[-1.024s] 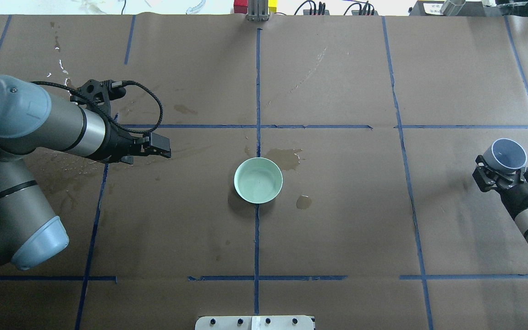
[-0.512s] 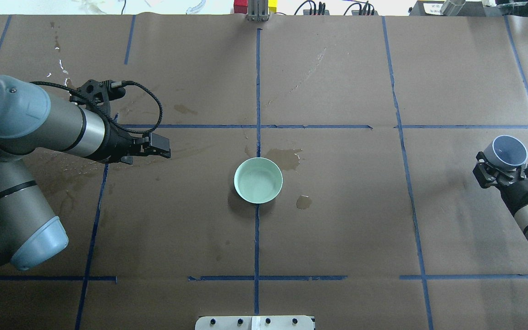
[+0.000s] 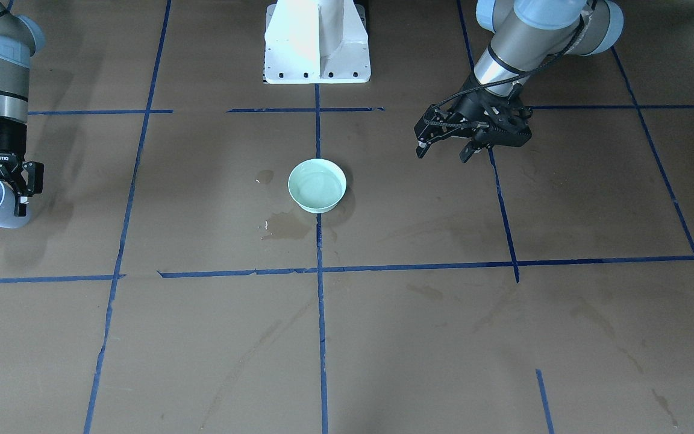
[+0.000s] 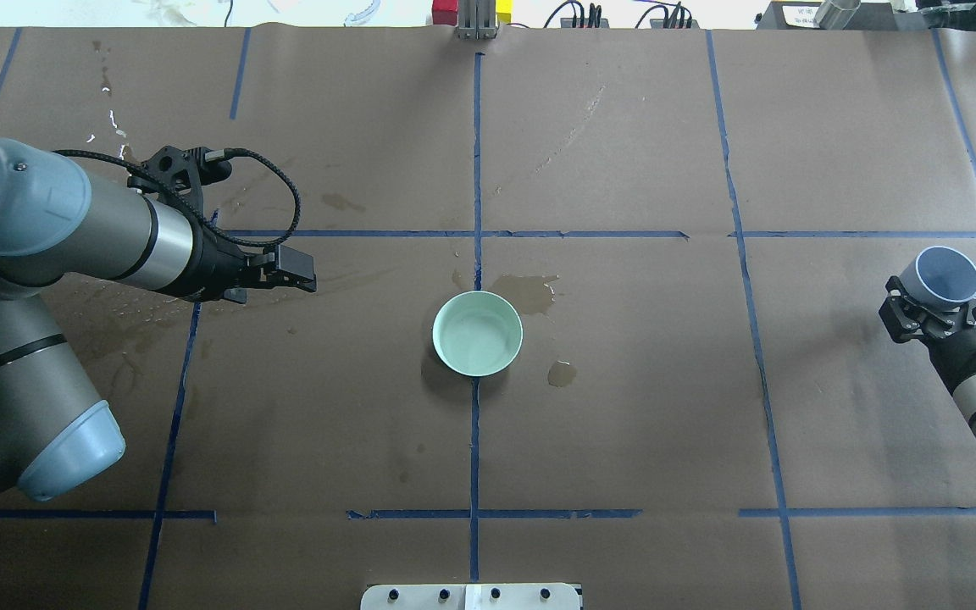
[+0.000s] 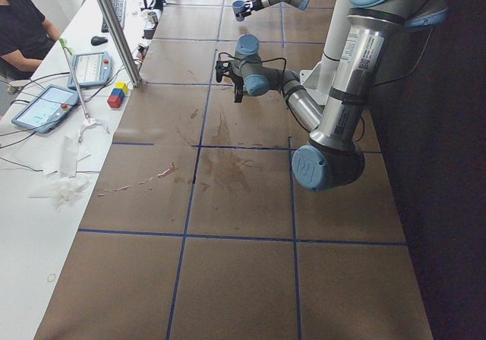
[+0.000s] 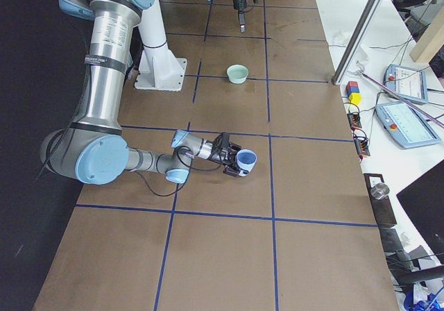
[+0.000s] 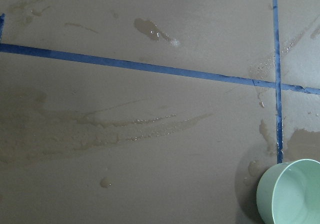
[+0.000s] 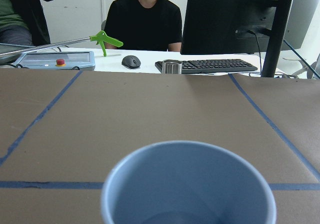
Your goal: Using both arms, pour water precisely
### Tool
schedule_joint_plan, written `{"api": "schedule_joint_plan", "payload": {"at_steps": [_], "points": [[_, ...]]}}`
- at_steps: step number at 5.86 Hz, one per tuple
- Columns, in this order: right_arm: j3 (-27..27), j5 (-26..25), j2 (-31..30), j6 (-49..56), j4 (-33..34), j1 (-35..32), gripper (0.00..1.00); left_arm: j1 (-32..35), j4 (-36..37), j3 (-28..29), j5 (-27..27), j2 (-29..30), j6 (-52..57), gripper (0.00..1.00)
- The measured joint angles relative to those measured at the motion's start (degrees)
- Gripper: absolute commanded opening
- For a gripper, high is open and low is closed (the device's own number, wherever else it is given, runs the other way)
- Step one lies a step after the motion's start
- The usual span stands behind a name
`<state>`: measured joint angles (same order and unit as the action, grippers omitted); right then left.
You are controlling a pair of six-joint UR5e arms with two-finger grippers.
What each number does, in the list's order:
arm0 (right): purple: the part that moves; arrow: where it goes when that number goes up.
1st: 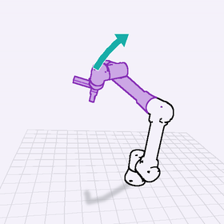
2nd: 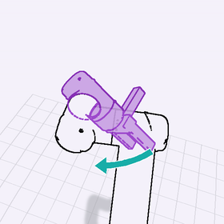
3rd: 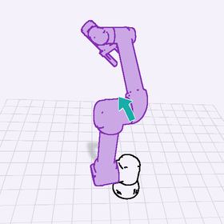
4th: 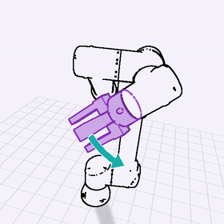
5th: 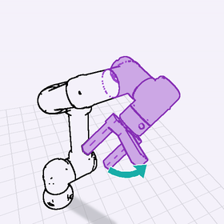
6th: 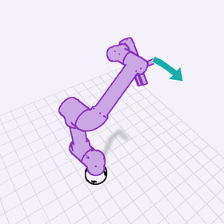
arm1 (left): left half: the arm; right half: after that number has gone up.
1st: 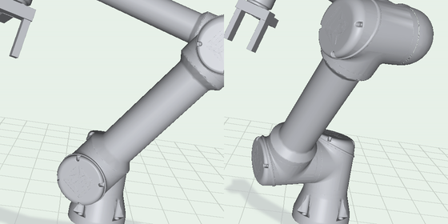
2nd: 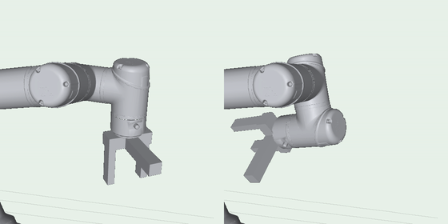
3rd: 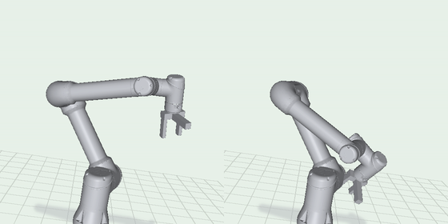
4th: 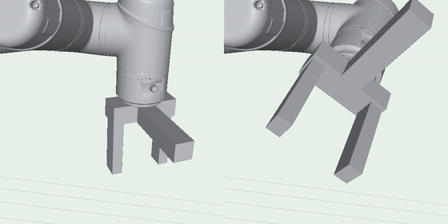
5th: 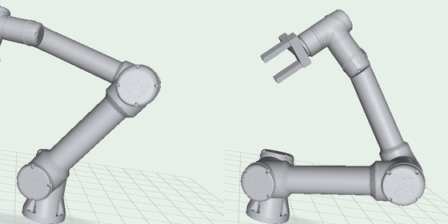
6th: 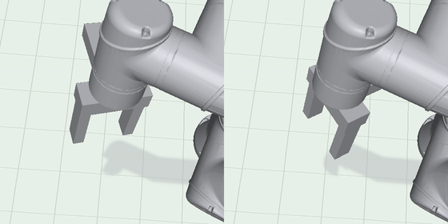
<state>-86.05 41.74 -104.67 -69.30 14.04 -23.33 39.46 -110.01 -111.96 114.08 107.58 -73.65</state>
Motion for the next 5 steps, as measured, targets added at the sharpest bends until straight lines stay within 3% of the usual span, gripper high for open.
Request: {"api": "schedule_joint_plan", "payload": {"at_steps": [1, 3, 4, 5], "points": [[0.3, 0.2, 0.1, 0.0, 0.0, 0.0, 0.42, 0.0, 0.0, -0.1, 0.0, 0.0, 0.0, 1.00], [0.5, 0.3, 0.4, 0.0, -0.1, 0.0, 0.73, 0.1, 0.0, -0.6, 0.0, -0.3, 0.0, 1.00], [0.6, 0.4, 0.4, 0.1, -0.1, 0.0, 0.95, 0.1, 0.1, -0.8, 0.0, -0.5, 0.0, 1.00], [0.6, 0.6, 0.3, 0.1, -0.1, -0.1, 0.99, 0.1, 0.1, -0.8, 0.0, -0.6, 0.0, 1.00]]}}
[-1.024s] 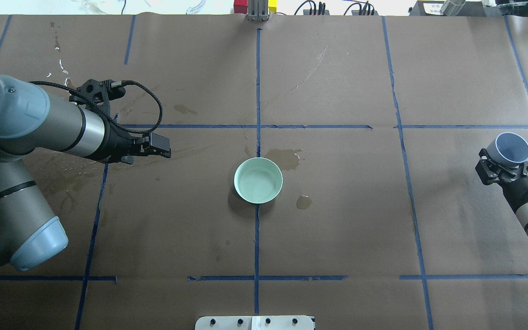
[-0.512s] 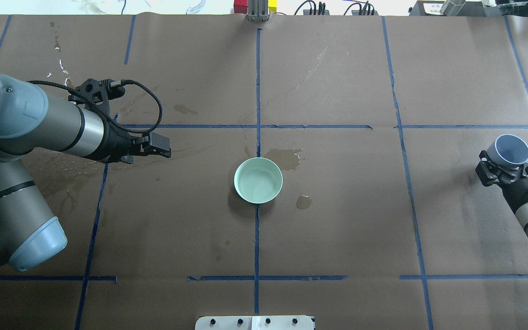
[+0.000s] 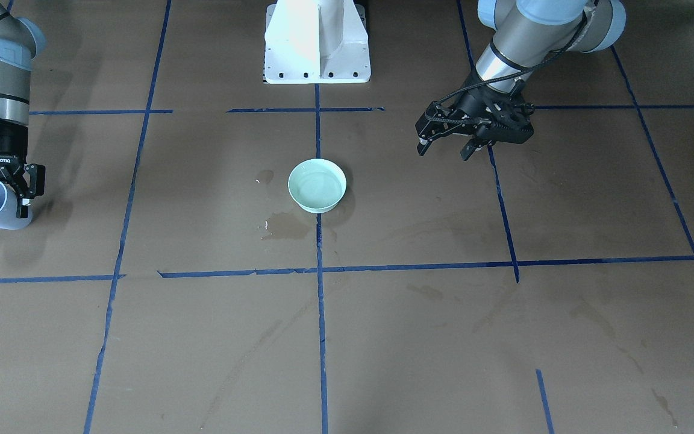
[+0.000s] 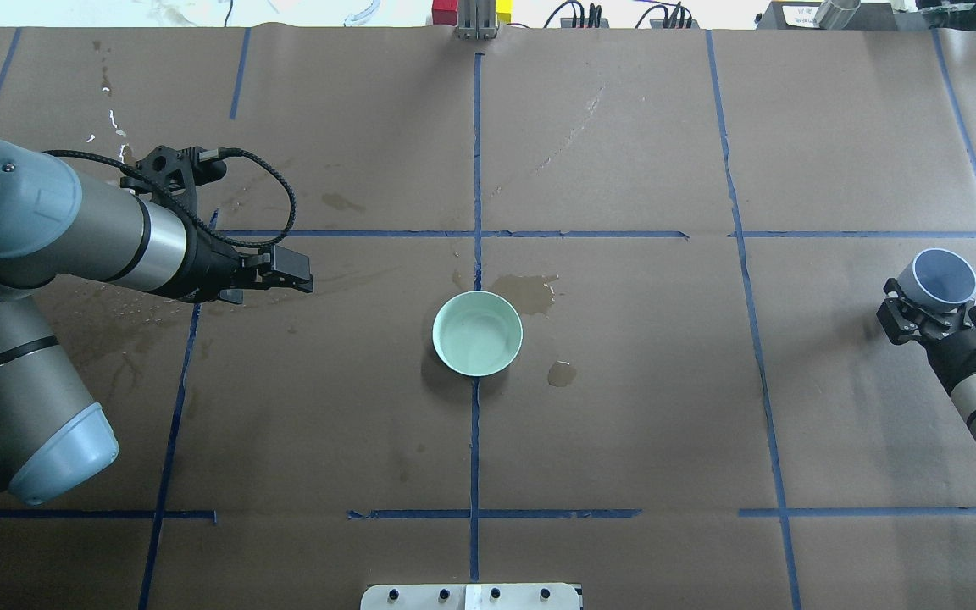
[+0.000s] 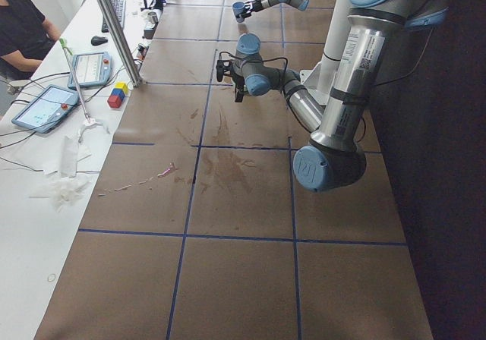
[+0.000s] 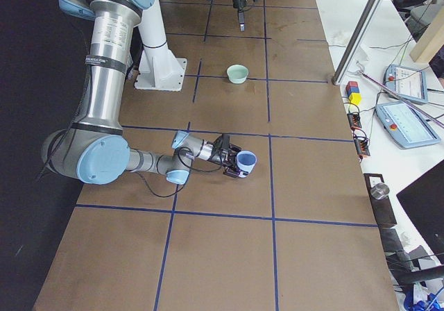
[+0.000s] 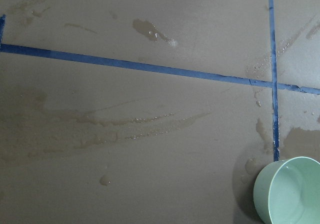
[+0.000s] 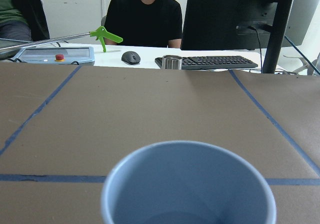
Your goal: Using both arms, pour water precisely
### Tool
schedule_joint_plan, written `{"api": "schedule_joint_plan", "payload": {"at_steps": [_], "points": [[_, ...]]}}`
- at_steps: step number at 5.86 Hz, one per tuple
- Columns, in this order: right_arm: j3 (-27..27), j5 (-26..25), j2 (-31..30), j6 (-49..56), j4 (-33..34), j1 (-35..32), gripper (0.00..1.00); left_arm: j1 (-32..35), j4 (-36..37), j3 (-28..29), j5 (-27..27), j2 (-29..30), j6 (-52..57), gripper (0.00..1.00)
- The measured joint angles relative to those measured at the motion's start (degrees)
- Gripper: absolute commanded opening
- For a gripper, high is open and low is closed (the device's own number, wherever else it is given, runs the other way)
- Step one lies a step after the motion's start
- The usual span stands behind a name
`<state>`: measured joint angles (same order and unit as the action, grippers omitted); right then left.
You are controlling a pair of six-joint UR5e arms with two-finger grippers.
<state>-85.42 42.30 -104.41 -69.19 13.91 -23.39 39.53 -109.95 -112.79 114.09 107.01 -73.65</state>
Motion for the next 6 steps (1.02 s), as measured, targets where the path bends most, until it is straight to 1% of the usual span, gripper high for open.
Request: {"api": "schedule_joint_plan", "payload": {"at_steps": [4, 6], "points": [[-0.6, 0.3, -1.0, 0.5, -0.2, -0.3, 1.00, 0.0, 0.0, 0.0, 0.0, 0.0, 0.0, 1.00], [-3.5, 0.0, -3.3, 0.9, -1.0, -0.4, 1.00, -0.1, 0.0, 0.0, 0.0, 0.0, 0.0, 1.00]]}}
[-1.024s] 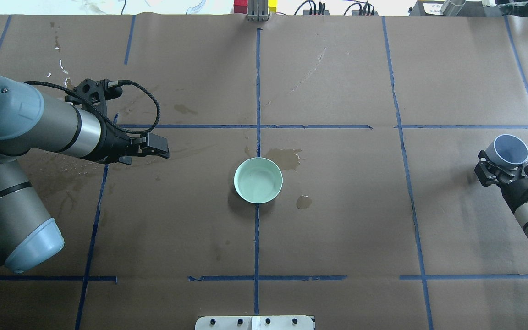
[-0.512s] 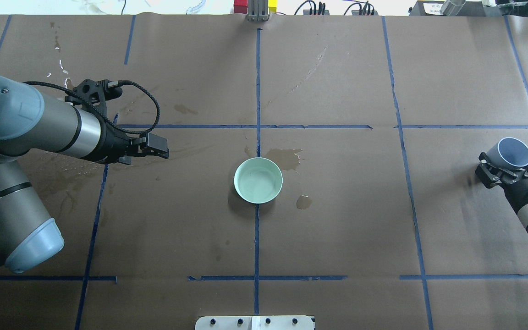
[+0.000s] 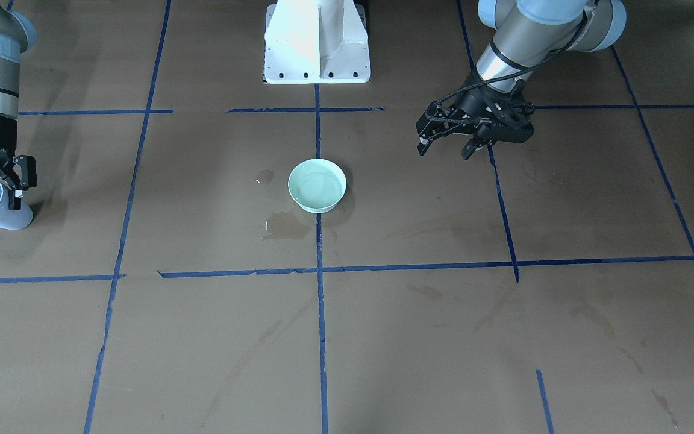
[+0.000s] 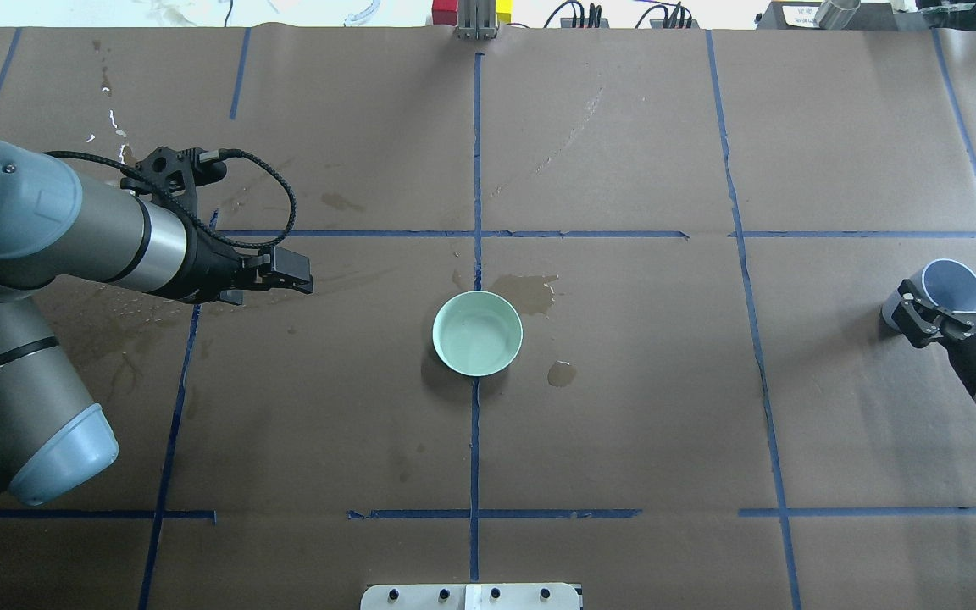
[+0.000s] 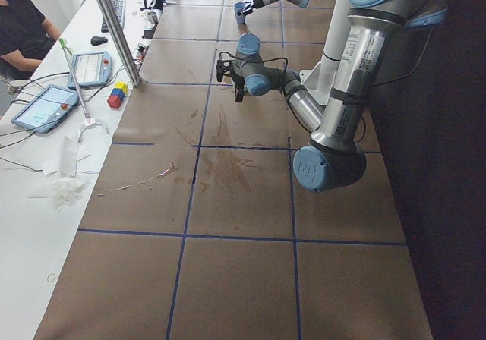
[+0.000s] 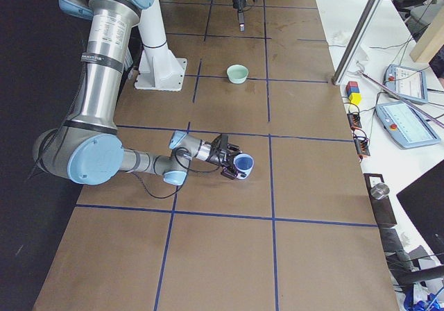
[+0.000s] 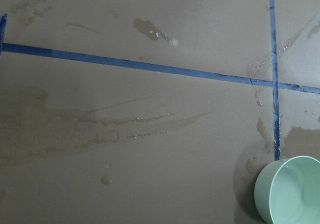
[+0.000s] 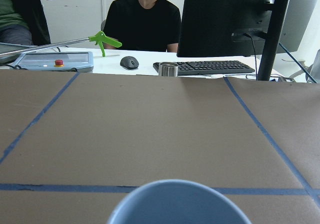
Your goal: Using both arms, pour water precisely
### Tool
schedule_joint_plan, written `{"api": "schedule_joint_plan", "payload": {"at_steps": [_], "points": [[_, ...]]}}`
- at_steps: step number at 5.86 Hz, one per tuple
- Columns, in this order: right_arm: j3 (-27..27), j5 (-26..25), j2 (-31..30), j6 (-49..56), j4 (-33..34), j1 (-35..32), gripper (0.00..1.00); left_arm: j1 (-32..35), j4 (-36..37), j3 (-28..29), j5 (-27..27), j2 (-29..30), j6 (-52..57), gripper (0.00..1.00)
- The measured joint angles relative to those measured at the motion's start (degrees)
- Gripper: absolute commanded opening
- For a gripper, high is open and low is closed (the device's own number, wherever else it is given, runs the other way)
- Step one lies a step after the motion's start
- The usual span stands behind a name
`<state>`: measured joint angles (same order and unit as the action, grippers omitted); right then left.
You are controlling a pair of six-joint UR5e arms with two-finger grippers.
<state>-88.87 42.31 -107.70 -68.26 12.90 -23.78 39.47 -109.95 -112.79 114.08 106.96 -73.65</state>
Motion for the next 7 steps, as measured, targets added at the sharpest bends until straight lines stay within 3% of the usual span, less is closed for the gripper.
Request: {"api": "schedule_joint_plan", "payload": {"at_steps": [5, 7], "points": [[-10.1, 1.5, -5.9, 5.2, -0.4, -1.6, 1.00, -0.4, 0.0, 0.7, 0.0, 0.4, -0.3, 1.00], [-12.5, 11.2, -5.9, 11.7, -0.1, -8.8, 1.00, -3.4, 0.1, 4.5, -0.1, 4.3, -3.8, 1.00]]}}
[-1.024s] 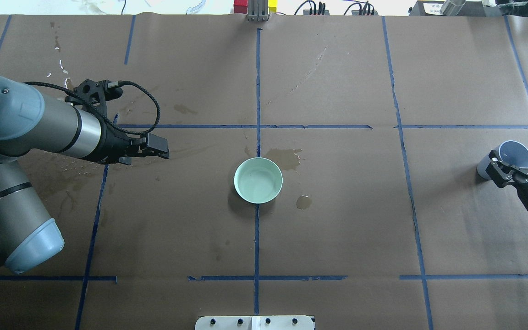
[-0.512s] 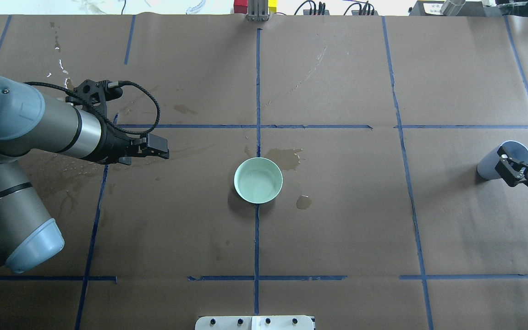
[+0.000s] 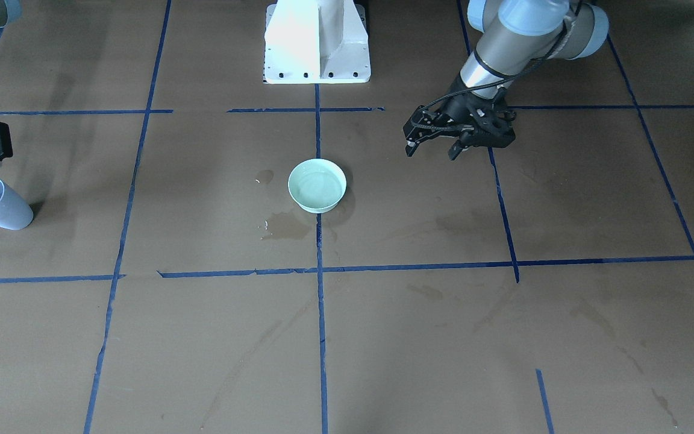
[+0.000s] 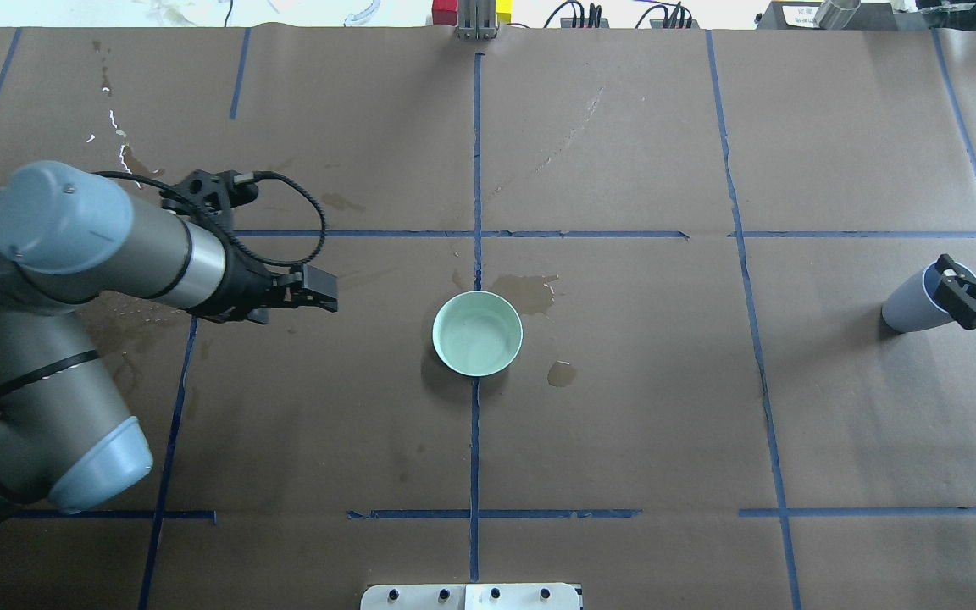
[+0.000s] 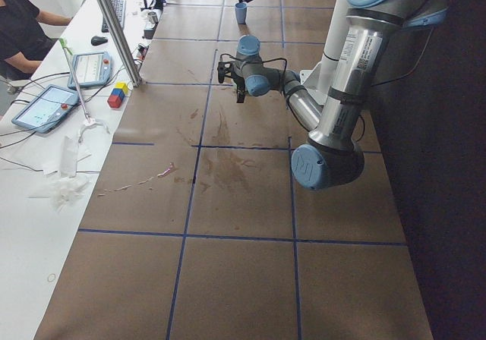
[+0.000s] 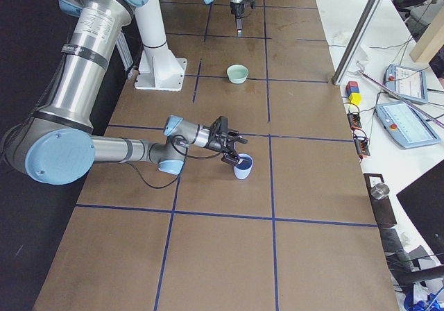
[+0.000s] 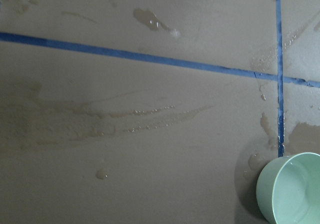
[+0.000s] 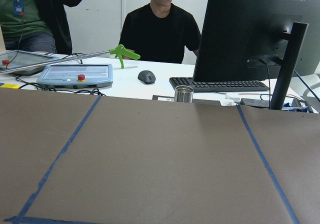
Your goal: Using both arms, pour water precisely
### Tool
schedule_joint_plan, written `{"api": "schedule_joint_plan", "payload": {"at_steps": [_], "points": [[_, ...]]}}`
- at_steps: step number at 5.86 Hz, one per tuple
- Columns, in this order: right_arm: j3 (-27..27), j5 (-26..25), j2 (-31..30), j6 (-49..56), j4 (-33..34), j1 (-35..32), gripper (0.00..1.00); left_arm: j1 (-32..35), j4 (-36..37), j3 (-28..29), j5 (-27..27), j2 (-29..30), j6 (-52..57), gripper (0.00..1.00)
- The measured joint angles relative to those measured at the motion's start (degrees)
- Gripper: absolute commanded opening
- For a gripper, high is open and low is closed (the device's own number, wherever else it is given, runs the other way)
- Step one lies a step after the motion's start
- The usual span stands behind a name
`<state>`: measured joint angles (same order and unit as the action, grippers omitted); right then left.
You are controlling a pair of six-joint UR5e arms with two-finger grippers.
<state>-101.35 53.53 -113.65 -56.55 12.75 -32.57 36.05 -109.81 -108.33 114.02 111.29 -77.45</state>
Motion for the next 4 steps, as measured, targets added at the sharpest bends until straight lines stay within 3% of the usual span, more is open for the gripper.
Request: {"api": "schedule_joint_plan", "payload": {"at_steps": [1, 2, 4], "points": [[-0.5, 8.2, 0.4, 4.2, 0.6, -6.4, 1.00, -0.9, 0.9, 3.6, 0.0, 4.4, -1.8, 1.00], [-1.7, 20.6, 1.8, 8.7, 3.4, -16.1, 1.00, -1.9, 3.1, 6.2, 0.0, 8.1, -2.6, 1.00], [-4.5, 46.4, 7.6, 17.4, 16.9, -36.4, 1.00, -4.0, 8.2, 12.3, 0.2, 15.4, -3.1, 0.99]]}}
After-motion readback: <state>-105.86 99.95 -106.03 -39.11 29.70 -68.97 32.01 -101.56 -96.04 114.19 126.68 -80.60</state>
